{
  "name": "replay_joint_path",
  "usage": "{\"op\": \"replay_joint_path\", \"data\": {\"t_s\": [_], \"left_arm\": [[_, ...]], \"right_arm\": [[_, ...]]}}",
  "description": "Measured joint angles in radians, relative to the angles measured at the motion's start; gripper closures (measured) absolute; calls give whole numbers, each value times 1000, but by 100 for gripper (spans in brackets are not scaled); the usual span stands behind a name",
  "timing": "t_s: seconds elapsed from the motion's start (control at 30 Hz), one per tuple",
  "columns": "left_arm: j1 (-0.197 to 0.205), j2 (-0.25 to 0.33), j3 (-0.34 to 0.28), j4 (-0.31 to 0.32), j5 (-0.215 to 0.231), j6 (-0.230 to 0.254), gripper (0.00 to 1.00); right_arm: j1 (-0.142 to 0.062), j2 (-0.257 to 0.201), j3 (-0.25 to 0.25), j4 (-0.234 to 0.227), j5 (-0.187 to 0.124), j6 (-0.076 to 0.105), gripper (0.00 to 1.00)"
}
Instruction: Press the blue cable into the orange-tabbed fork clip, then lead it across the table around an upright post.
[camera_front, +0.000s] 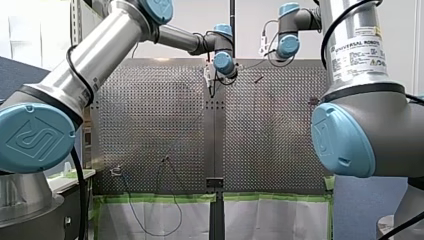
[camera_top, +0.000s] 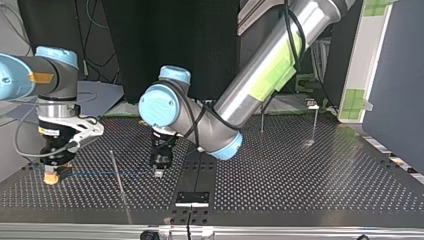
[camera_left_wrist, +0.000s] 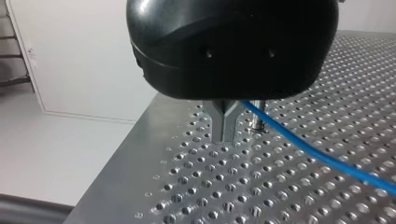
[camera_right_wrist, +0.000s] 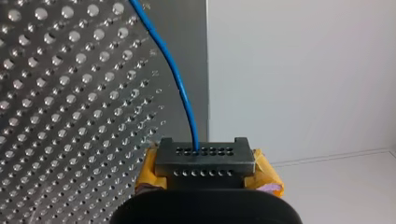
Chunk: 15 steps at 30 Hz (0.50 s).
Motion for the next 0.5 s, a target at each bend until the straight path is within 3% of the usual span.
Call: {"op": "replay_joint_path", "data": {"t_s": [0.27, 0.5], "left_arm": [[-20, -56, 82, -27, 1, -4, 100], [-26, -66, 153, -29, 0, -5, 100]], "right_arm": [[-14, 6, -1, 0, -5, 5, 100], [-51, 8, -1, -1, -15, 14, 100]]}}
